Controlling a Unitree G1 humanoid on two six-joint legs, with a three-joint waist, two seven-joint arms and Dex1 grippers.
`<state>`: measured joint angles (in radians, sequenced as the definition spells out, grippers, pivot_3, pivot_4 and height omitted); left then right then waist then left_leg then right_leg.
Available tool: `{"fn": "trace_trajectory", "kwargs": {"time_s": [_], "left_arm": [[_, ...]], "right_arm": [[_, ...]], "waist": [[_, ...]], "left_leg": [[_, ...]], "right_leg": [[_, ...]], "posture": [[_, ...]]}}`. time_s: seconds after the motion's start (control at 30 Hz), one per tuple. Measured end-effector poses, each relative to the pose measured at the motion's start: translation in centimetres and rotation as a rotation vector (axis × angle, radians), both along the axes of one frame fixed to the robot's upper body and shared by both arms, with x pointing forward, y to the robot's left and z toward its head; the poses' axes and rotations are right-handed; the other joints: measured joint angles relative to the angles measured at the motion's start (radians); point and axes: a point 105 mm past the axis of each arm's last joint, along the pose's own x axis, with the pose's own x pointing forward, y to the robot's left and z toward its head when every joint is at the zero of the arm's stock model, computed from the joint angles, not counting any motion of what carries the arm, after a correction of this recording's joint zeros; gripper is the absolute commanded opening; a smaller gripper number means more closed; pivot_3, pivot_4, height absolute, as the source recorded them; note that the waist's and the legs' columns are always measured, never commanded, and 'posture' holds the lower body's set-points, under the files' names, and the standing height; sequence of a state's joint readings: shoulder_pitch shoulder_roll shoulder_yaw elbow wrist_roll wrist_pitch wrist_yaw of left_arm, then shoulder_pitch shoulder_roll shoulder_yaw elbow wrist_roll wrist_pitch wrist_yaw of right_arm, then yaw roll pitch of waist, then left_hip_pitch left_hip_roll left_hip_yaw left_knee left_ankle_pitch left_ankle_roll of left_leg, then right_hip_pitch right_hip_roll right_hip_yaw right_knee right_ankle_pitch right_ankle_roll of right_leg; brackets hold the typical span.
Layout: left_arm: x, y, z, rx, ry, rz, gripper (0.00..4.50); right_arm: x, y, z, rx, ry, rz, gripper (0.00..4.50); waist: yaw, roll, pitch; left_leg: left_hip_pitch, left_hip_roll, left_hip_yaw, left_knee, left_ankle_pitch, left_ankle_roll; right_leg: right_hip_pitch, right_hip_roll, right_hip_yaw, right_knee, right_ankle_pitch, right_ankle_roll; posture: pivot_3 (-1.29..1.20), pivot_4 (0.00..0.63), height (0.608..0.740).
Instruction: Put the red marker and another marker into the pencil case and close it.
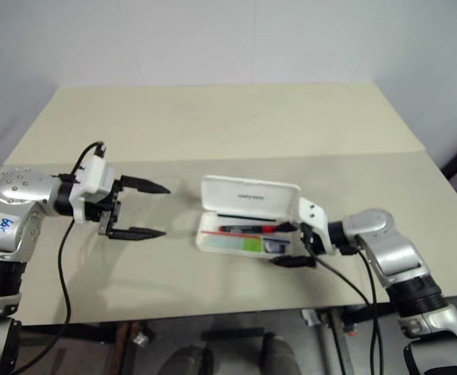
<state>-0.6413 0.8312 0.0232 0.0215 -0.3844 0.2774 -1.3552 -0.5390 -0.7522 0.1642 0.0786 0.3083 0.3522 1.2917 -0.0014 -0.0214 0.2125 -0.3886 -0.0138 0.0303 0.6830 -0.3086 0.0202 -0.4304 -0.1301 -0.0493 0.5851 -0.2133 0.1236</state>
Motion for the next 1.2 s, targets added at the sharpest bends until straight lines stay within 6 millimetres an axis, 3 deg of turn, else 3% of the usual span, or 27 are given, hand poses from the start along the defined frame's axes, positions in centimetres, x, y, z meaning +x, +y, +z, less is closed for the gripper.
{"fn": "trace_trajectory", "kwargs": {"time_s": [0.17,0.3,0.47,0.57,0.67,1.07,1.2], "left_arm": [[0.4,0.2,0.1,-0.007,-0.009,0.007,4.5],[0.8,0.7,0.0,-0.017,-0.012,0.02,4.5],[1.3,1.3,-0.2,-0.025,-0.01,0.037,4.5],[2.0,2.3,-0.1,-0.053,-0.013,0.076,4.5],[2.3,3.0,-0.5,-0.073,0.009,0.097,3.97],[2.7,2.2,-0.5,-0.096,0.019,0.058,0.01],[3.3,1.9,-0.4,-0.086,-0.008,0.069,0.01]], "right_arm": [[-0.8,0.5,4.3,0.153,-0.127,0.048,4.48],[-2.6,0.1,6.4,0.27,-0.188,0.103,4.48],[-3.7,-1.1,8.4,0.366,-0.216,0.078,4.48],[-4.1,-3.3,9.6,0.431,-0.178,-0.024,4.48],[-4.5,-4.9,10.2,0.414,-0.202,-0.087,4.5],[-4.8,-4.2,9.8,0.393,-0.205,-0.065,4.5],[-4.8,-4.2,9.8,0.388,-0.218,-0.065,4.5]], "waist": [[0.0,0.0,0.0],[0.002,0.0,0.0],[0.002,0.0,0.0],[0.005,0.0,0.0],[0.005,0.0,0.0],[0.003,0.0,0.0],[0.004,0.0,0.0]], "left_leg": [[0.0,0.001,0.0,0.0,0.0,-0.001],[0.0,0.001,0.0,0.0,-0.001,-0.001],[0.0,0.002,0.0,0.0,-0.001,0.0],[0.0,0.002,0.0,0.0,-0.001,0.0],[0.0,0.002,0.0,0.0,-0.002,0.001],[0.001,0.003,0.002,0.0,-0.002,0.001],[0.001,0.003,0.002,0.0,-0.002,0.001]], "right_leg": [[0.0,0.0,0.0,0.0,0.0,0.0],[0.0,0.0,0.0,0.0,0.0,0.0],[0.0,0.0,0.0,0.0,0.0,0.0],[0.0,0.0,0.0,0.0,0.0,0.0],[0.0,0.0,0.0,-0.001,0.0,0.0],[0.0,0.0,0.0,0.0,0.0,0.0],[0.0,0.0,0.001,-0.001,0.0,0.0]], "posture": [[0.0,0.15,0.74],[0.0,0.15,0.74],[0.0,0.15,0.74],[0.0,0.15,0.74],[0.0,0.15,0.74],[0.0,0.15,0.74],[0.0,0.15,0.74]]}}
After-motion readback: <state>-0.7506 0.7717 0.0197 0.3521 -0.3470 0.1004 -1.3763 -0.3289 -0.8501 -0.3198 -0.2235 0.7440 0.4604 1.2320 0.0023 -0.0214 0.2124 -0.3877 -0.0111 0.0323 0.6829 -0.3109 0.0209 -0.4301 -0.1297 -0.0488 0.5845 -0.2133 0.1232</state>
